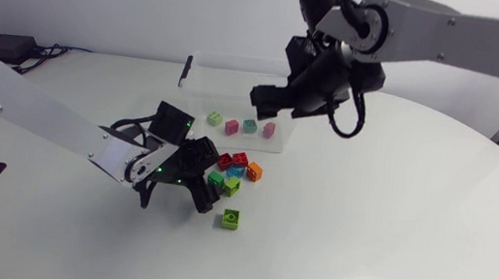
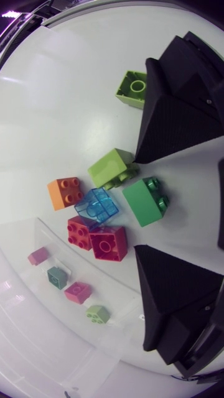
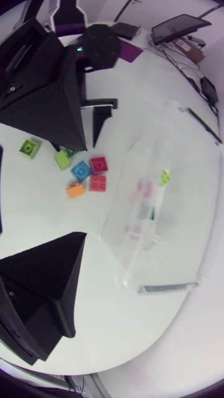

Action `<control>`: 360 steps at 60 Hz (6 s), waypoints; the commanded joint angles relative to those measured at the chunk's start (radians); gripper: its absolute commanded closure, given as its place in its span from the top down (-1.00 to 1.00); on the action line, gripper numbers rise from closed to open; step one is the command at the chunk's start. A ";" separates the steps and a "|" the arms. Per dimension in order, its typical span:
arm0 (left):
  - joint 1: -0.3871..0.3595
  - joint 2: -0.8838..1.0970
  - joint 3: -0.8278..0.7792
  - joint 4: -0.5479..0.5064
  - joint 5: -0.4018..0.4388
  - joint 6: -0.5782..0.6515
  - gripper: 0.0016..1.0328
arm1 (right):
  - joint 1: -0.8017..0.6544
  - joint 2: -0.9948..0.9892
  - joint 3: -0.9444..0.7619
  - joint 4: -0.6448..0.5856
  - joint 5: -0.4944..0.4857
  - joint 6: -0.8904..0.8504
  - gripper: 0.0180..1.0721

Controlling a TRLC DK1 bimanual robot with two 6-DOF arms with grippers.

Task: Place the duplo bricks in the container

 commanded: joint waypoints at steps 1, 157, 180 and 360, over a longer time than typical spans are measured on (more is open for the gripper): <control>-0.012 0.033 0.029 0.015 -0.010 -0.016 0.38 | 0.032 -0.017 -0.131 0.033 -0.024 -0.038 0.80; 0.149 -0.143 0.509 -0.341 0.003 -0.148 0.93 | -0.020 -0.057 -0.070 0.180 0.048 -0.199 -0.47; 0.102 -0.342 0.223 -0.297 0.025 -0.143 0.92 | -0.073 0.121 0.162 0.161 0.034 -0.171 -0.47; 0.079 -0.319 0.225 -0.465 0.066 -0.051 -0.41 | 0.084 0.029 -0.489 0.273 -0.257 -0.533 0.83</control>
